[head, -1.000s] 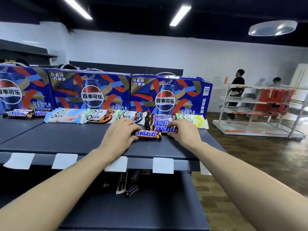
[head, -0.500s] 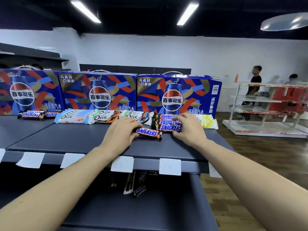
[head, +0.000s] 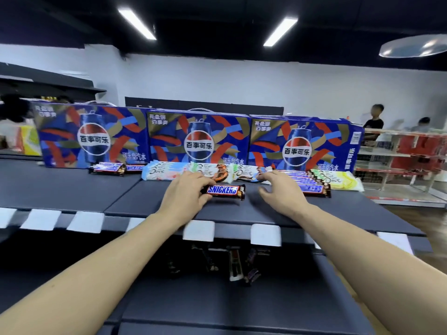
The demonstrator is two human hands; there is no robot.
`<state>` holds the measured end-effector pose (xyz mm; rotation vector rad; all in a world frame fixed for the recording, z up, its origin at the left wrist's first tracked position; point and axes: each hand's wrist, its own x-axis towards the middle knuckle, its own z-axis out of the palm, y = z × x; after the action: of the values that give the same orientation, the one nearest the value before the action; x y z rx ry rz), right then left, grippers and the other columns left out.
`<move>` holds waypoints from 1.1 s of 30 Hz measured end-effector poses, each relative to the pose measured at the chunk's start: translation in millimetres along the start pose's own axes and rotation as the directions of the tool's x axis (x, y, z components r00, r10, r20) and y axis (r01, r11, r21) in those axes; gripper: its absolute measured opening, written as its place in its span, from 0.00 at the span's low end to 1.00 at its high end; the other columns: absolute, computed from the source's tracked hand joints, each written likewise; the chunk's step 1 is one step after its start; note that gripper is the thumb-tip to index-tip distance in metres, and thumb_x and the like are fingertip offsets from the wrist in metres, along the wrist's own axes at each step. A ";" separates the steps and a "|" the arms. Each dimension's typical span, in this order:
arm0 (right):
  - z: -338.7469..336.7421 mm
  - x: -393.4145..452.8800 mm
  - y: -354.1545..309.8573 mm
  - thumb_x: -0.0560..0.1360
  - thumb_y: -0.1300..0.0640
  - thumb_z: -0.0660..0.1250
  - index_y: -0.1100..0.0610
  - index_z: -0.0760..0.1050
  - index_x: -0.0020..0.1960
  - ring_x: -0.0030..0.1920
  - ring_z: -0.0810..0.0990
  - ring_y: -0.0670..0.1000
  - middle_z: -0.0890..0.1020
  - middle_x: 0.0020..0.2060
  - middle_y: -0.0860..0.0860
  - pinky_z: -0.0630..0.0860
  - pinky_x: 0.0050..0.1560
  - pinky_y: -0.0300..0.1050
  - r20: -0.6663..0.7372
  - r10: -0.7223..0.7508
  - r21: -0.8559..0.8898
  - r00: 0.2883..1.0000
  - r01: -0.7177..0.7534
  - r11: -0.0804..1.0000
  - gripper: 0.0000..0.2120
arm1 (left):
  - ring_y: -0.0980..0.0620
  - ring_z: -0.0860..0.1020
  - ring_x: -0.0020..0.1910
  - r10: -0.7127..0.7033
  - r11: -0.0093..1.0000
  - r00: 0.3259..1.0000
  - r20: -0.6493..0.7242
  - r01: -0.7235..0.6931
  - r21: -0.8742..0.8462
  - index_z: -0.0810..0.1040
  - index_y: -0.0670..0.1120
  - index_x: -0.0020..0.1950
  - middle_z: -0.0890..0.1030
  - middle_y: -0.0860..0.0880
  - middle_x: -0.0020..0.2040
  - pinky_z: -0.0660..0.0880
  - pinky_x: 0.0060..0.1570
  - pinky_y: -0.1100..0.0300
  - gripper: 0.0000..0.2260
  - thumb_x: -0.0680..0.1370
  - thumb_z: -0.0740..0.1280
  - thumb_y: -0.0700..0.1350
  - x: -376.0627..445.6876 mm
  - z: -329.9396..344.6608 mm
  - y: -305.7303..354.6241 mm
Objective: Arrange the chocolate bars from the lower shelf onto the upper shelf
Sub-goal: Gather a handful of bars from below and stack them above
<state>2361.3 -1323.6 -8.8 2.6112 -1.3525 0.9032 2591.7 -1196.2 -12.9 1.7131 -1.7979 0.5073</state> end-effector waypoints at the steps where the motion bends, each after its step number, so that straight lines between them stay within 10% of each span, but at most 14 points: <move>1: 6.3 2.1 -13.7 0.76 0.50 0.64 0.53 0.77 0.63 0.62 0.75 0.55 0.79 0.60 0.52 0.73 0.60 0.51 0.012 0.017 -0.011 1.000 -0.017 1.000 0.17 | 0.50 0.72 0.59 -0.004 1.000 1.000 0.003 0.004 0.000 0.78 0.53 0.62 0.79 0.53 0.57 0.68 0.58 0.57 0.15 0.75 0.70 0.50 -5.1 -6.5 -14.0; 33: 132.6 120.2 -264.1 0.79 0.46 0.60 0.51 0.75 0.66 0.62 0.74 0.55 0.77 0.63 0.52 0.72 0.62 0.52 0.152 -0.107 0.098 0.983 0.093 0.991 0.18 | 0.51 0.75 0.52 -0.338 0.939 0.939 0.062 0.332 0.090 0.80 0.58 0.58 0.79 0.51 0.55 0.71 0.51 0.57 0.14 0.73 0.73 0.51 -36.6 -81.4 -277.4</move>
<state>2678.6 -1290.9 -1.5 2.8436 -1.2258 0.7778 2878.1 -1142.4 -11.0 2.0663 -1.5055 0.3738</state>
